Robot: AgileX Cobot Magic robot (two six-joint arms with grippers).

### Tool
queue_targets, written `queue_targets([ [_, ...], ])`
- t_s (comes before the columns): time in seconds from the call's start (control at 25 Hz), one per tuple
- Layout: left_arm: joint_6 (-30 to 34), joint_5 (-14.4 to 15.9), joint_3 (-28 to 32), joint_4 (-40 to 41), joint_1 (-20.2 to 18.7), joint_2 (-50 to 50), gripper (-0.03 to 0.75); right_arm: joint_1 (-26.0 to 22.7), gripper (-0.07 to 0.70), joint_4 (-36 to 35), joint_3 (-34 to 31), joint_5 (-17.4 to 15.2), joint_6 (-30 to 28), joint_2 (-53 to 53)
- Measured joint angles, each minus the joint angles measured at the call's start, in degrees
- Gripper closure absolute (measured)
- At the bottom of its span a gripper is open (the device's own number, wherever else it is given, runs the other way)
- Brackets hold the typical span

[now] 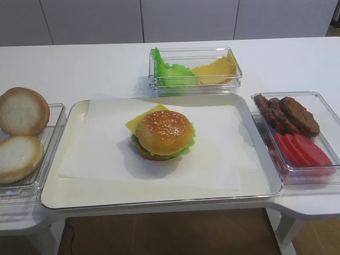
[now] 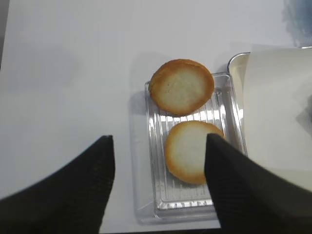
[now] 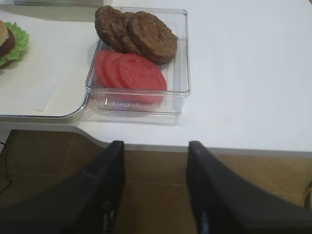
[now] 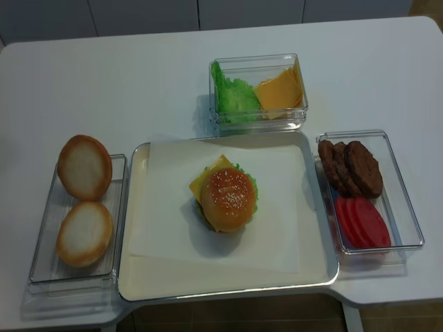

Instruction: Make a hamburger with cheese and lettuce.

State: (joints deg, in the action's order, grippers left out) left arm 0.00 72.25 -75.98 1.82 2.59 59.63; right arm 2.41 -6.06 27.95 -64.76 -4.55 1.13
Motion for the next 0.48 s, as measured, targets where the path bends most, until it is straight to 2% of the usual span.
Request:
queue_targets([
  [0.48,-1.2,0.4,15.3,1.0,0.1,-22.4,0.28,0.0,0.311,0.0,0.0,0.0,0.0,0.0],
])
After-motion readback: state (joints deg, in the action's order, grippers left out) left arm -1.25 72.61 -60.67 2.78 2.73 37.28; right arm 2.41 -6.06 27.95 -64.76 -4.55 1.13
